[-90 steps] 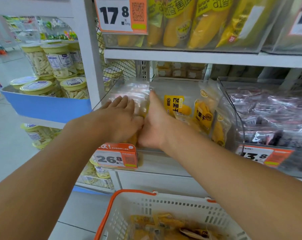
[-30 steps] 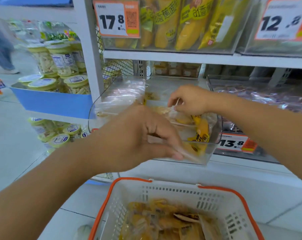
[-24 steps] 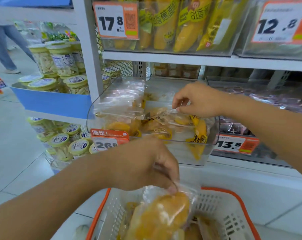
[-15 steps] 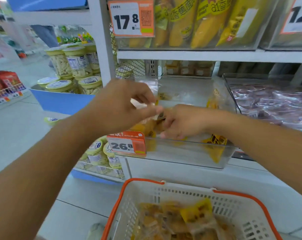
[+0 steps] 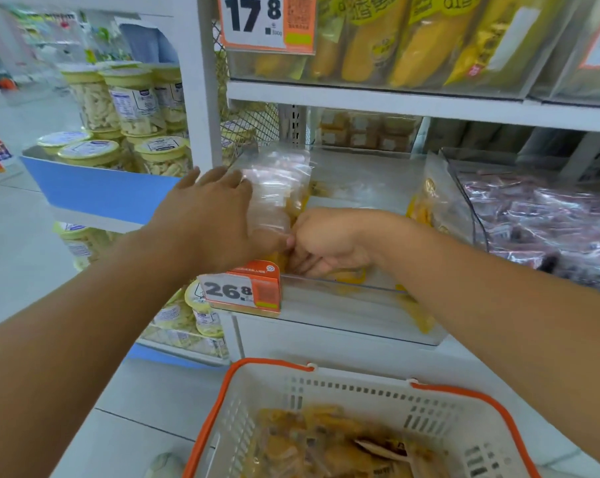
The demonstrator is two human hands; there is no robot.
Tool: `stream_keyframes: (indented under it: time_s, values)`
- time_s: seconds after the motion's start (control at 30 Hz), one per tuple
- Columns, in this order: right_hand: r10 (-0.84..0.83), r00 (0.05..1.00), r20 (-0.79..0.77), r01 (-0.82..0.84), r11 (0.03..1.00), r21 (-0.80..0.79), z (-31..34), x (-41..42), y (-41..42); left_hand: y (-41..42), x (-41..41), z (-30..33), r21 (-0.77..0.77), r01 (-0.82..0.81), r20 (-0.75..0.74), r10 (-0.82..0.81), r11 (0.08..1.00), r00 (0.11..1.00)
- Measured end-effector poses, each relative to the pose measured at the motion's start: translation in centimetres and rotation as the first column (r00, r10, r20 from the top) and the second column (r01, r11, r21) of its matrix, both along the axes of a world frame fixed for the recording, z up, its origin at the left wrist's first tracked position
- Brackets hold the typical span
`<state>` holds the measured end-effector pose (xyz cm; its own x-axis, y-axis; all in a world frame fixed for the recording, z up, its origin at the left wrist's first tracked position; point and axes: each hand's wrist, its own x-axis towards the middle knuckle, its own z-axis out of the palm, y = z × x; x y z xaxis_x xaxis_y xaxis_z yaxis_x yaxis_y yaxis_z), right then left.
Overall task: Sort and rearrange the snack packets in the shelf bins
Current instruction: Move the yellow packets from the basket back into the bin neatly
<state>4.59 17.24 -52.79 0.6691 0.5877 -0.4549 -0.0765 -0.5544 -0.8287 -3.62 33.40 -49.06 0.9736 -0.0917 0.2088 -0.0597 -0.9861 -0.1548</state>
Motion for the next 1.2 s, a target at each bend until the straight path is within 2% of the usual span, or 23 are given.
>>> stream_keyframes:
  time_s: [0.07,0.13,0.17,0.2,0.23,0.27,0.3,0.37,0.43,0.47,0.53,0.6,0.67,0.73,0.8,0.87,0.93,1.0,1.03,1.1,1.2]
  values:
    - [0.029,0.993,-0.116,-0.019,0.996,0.086,-0.1,0.7,-0.3,-1.0,0.0,0.0,0.026,0.031,0.021,-0.032,0.999,0.999]
    - [0.050,0.998,-0.031,-0.049,0.998,0.045,0.7,0.9,-0.8,-2.2,0.1,-0.3,-0.007,0.028,-0.001,-0.028,1.000,1.000]
    - [0.054,0.992,0.116,-0.049,0.998,-0.043,1.4,1.5,-1.3,-2.5,0.2,-0.4,-0.028,0.006,-0.025,-0.006,1.000,1.000]
    - [0.104,0.933,0.346,-0.027,0.975,-0.221,2.5,2.4,-2.1,-2.7,0.3,-0.4,-0.040,-0.013,-0.049,0.011,0.999,0.999]
    - [0.238,0.789,0.567,0.056,0.890,-0.452,3.4,3.8,-3.0,-2.8,0.5,-0.3,-0.044,-0.023,-0.069,0.020,0.999,0.997]
    - [0.387,0.649,0.655,0.176,0.761,-0.624,4.2,5.0,-3.9,-2.7,0.7,-0.2,-0.050,-0.021,-0.091,0.016,0.999,0.996]
    - [0.477,0.598,0.644,0.260,0.645,-0.719,4.4,6.0,-4.7,-2.8,0.9,0.1,-0.069,-0.006,-0.109,-0.002,0.998,0.994]
    - [0.557,0.662,0.502,0.231,0.485,-0.843,4.0,7.8,-5.8,-3.1,2.2,1.4,-0.193,0.030,-0.138,-0.057,0.981,0.989]
    - [0.568,0.754,0.332,0.100,0.400,-0.911,2.9,9.6,-6.1,-3.9,4.5,2.7,-0.328,0.083,-0.107,-0.124,0.941,0.986]
    - [0.550,0.785,0.287,0.056,0.398,-0.916,2.3,10.6,-6.2,-4.5,5.8,3.2,-0.355,0.112,-0.091,-0.154,0.928,0.984]
    - [0.476,0.841,0.258,0.010,0.463,-0.886,1.5,11.9,-6.6,-5.5,8.5,3.5,-0.309,0.142,-0.148,-0.195,0.940,0.970]
    - [0.514,0.819,0.257,-0.014,0.465,-0.885,1.0,12.7,-7.1,-5.7,11.0,2.8,-0.206,0.153,-0.249,-0.203,0.966,0.947]
    - [0.585,0.718,0.377,0.061,0.487,-0.871,1.2,13.8,-7.7,-5.1,12.6,1.9,-0.158,0.191,-0.274,-0.229,0.969,0.934]
    - [0.551,0.599,0.581,0.175,0.619,-0.766,2.0,14.5,-8.4,-4.4,13.8,2.0,-0.142,0.225,-0.255,-0.255,0.964,0.933]
    - [0.366,0.489,0.792,0.270,0.799,-0.537,2.8,14.7,-8.9,-3.5,14.4,2.9,-0.143,0.249,-0.253,-0.278,0.958,0.926]
    - [0.114,0.357,0.927,0.321,0.917,-0.237,3.3,14.6,-9.2,-2.8,14.6,3.9,-0.221,0.274,-0.268,-0.329,0.936,0.905]
    - [-0.048,0.242,0.969,0.335,0.941,-0.037,3.5,14.4,-9.1,-2.5,14.6,4.3,-0.297,0.303,-0.269,-0.383,0.906,0.884]
    - [0.032,0.169,0.985,0.290,0.954,-0.081,3.7,14.1,-8.7,-2.8,14.7,3.9,-0.322,0.315,-0.244,-0.400,0.893,0.883]
    - [0.098,0.201,0.975,0.229,0.963,-0.144,3.7,13.8,-8.2,-3.2,14.8,3.6,-0.319,0.318,-0.249,-0.403,0.893,0.881]
    - [0.204,0.349,0.915,0.092,0.964,-0.250,3.3,13.0,-7.2,-4.1,15.0,3.0,-0.293,0.310,-0.330,-0.400,0.905,0.855]
    - [0.238,0.468,0.851,0.039,0.956,-0.289,3.2,11.9,-6.6,-5.0,15.3,2.3,-0.235,0.323,-0.414,-0.396,0.917,0.820]
